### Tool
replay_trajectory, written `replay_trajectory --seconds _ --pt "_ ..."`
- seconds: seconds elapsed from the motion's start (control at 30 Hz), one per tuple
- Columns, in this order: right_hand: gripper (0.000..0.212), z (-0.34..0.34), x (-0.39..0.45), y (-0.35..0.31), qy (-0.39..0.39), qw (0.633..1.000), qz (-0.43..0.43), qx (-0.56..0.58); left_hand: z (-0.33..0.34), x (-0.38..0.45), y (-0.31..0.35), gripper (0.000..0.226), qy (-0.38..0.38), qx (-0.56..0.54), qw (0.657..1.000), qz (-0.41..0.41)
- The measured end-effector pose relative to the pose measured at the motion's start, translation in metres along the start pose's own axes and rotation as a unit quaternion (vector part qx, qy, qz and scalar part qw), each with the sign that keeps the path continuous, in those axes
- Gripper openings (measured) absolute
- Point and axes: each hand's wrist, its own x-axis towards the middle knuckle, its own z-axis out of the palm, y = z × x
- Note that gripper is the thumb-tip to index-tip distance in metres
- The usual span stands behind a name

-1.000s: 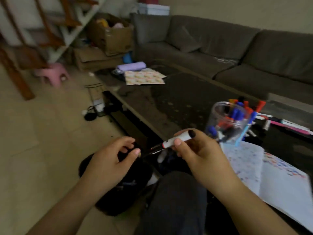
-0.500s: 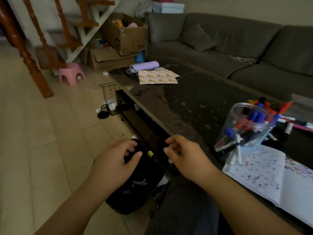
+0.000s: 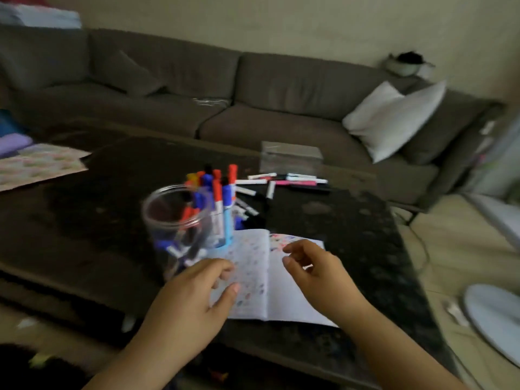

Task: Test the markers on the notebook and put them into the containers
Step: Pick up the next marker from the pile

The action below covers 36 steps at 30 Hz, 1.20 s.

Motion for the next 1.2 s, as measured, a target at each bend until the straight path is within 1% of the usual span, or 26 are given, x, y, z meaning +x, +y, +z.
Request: replay_trajectory --seconds 0.13,0.27,0.4,0.6,0.7,0.8,0.9,0.97,1.03,1.1,1.2 --pt "0.017 -0.03 0.021 0.049 0.036 0.995 0.085 -0.025 0.049 0.043 0.026 0.026 -0.027 -0.008 0.999 0.041" --pt "0.023 -0.042 0.059 0.09 0.047 0.989 0.133 -0.046 0.088 0.086 0.036 0.031 -0.066 -0.008 0.997 0.038" --pt "0.039 -0.049 0.118 0.126 0.066 0.981 0.134 -0.122 0.124 0.132 0.034 0.033 -0.083 0.0 0.996 0.041" --pt "0.053 -0.055 0.221 0.177 0.059 0.969 0.102 -0.218 0.17 0.19 0.025 0.035 -0.068 0.017 0.996 0.051" --pt "0.053 -0.056 0.27 0.194 0.055 0.961 0.104 -0.25 0.183 0.207 0.02 0.036 -0.057 0.004 0.998 0.041" --pt "0.051 -0.051 0.309 0.208 0.063 0.959 0.121 -0.251 0.193 0.213 0.017 0.039 -0.052 -0.013 0.998 0.026" --pt "0.046 -0.043 0.331 0.217 0.047 0.951 0.133 -0.275 0.198 0.215 0.014 0.04 -0.053 -0.028 0.998 0.029" --pt "0.04 -0.04 0.331 0.217 0.058 0.945 0.133 -0.294 0.198 0.217 0.011 0.04 -0.052 -0.03 0.998 0.032" --pt "0.036 -0.041 0.321 0.214 0.07 0.947 0.122 -0.289 0.197 0.216 0.009 0.039 -0.053 -0.034 0.998 0.029" --pt "0.034 -0.046 0.303 0.207 0.076 0.956 0.108 -0.261 0.195 0.213 0.008 0.038 -0.056 -0.034 0.997 0.029" --pt "0.024 -0.059 0.263 0.184 0.115 0.98 0.09 -0.133 0.187 0.205 0.01 0.036 -0.063 -0.04 0.997 0.023"
